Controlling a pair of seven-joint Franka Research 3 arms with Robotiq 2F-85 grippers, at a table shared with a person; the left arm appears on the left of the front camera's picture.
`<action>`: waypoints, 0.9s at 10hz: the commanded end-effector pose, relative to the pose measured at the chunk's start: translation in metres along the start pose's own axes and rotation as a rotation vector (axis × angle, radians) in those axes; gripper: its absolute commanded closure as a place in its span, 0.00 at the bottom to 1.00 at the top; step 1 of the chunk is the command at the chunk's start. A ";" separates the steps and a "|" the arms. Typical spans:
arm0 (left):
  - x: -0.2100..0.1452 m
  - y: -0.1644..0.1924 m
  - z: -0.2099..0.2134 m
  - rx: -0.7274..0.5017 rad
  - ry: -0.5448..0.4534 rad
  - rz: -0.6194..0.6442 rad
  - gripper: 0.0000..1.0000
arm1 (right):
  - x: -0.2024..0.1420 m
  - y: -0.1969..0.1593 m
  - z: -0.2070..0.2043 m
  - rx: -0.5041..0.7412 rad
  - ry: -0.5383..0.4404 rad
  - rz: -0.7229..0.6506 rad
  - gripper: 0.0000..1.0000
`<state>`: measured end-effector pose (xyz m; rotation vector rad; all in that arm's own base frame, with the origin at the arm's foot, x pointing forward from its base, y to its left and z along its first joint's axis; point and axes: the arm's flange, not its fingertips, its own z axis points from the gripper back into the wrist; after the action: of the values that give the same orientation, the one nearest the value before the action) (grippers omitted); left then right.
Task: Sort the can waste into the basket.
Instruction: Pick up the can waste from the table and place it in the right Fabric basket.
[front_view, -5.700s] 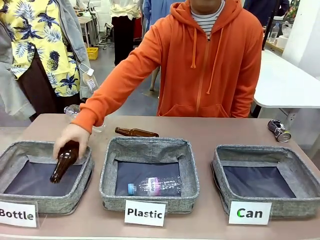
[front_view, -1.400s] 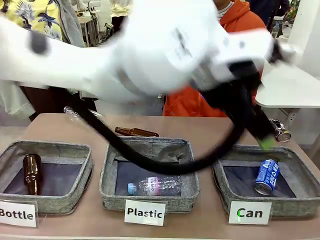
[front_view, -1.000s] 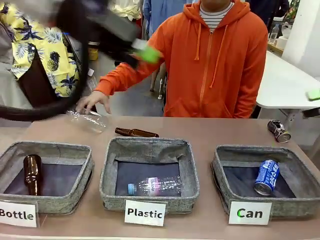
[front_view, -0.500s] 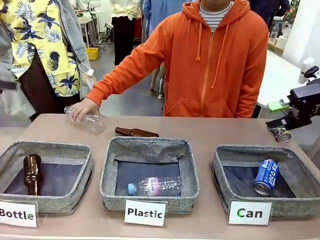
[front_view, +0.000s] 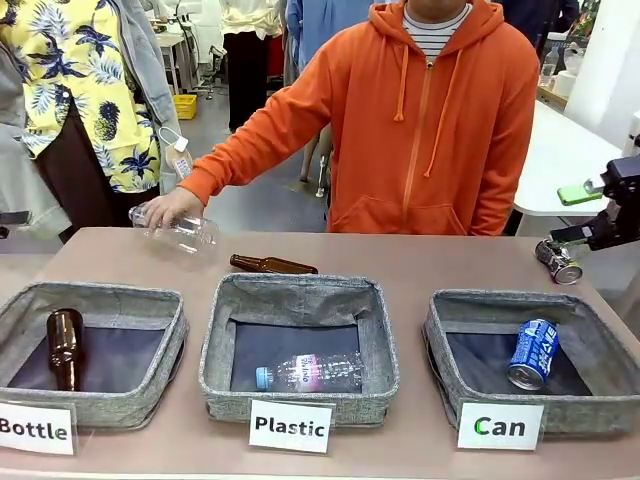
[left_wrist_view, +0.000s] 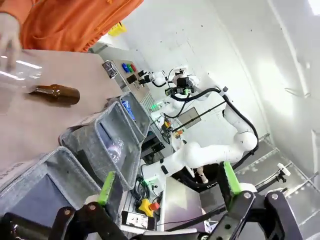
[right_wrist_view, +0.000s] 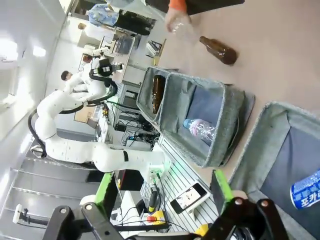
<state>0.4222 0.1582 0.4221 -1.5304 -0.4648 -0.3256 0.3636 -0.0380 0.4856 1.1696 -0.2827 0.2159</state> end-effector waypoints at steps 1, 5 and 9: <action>0.000 -0.025 -0.010 0.030 0.001 -0.020 0.00 | -0.002 0.000 -0.009 -0.005 0.023 0.012 0.00; 0.000 -0.025 -0.010 0.030 0.001 -0.020 0.00 | -0.002 0.000 -0.009 -0.005 0.023 0.012 0.00; 0.000 -0.025 -0.010 0.030 0.001 -0.020 0.00 | -0.002 0.000 -0.009 -0.005 0.023 0.012 0.00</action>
<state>0.4137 0.1499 0.4432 -1.5039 -0.4850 -0.3424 0.3639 -0.0301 0.4840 1.1636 -0.2669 0.2301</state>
